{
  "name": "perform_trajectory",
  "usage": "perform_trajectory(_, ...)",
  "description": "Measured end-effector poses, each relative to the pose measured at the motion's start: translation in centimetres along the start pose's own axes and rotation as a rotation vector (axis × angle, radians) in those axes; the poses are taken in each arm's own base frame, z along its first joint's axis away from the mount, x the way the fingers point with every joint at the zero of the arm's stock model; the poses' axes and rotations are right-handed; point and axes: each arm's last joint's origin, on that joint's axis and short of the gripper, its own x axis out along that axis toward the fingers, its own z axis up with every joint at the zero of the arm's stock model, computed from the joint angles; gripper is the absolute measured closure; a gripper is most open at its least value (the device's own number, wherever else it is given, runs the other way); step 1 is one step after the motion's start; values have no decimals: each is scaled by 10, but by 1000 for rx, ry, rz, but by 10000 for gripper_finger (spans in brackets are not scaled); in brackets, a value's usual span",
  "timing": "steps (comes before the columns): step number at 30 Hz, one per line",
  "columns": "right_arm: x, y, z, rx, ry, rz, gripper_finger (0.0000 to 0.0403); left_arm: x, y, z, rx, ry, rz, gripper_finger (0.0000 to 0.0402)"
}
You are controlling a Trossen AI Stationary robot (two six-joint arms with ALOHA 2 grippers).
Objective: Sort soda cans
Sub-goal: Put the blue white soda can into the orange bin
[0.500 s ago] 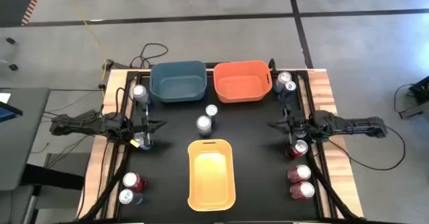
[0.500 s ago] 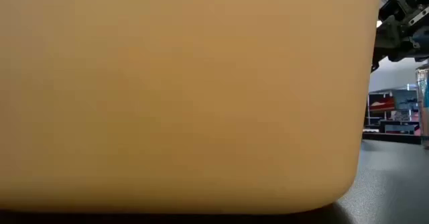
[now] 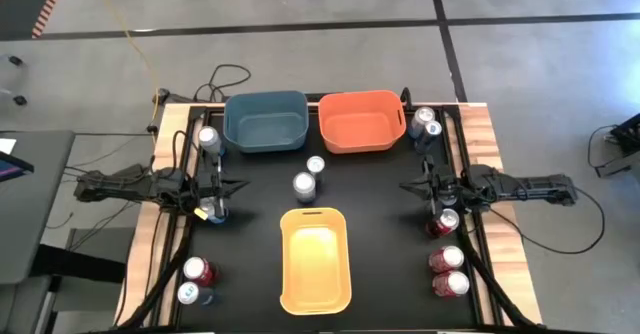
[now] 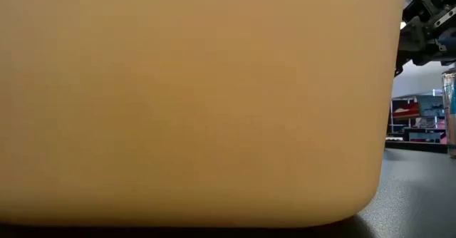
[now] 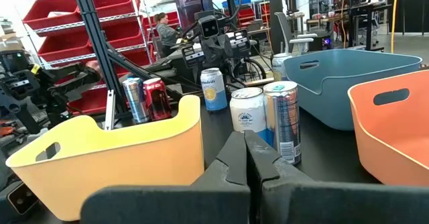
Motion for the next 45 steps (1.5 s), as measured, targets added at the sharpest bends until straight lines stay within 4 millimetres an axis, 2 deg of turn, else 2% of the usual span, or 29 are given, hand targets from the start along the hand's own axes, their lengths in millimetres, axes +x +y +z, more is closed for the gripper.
perform_trajectory(33,0,0,1,-37,-11,-1,403,1,0,-1,5,17,-2,401)
perform_trajectory(37,-1,3,14,-116,-149,16,403,1,0,-1,-3,17,-2,401)
perform_trajectory(41,-5,5,29,-26,-299,46,403,1,0,-1,-43,14,-1,401)
perform_trajectory(45,-7,5,37,-3,-348,34,403,1,0,-1,-12,9,0,401)
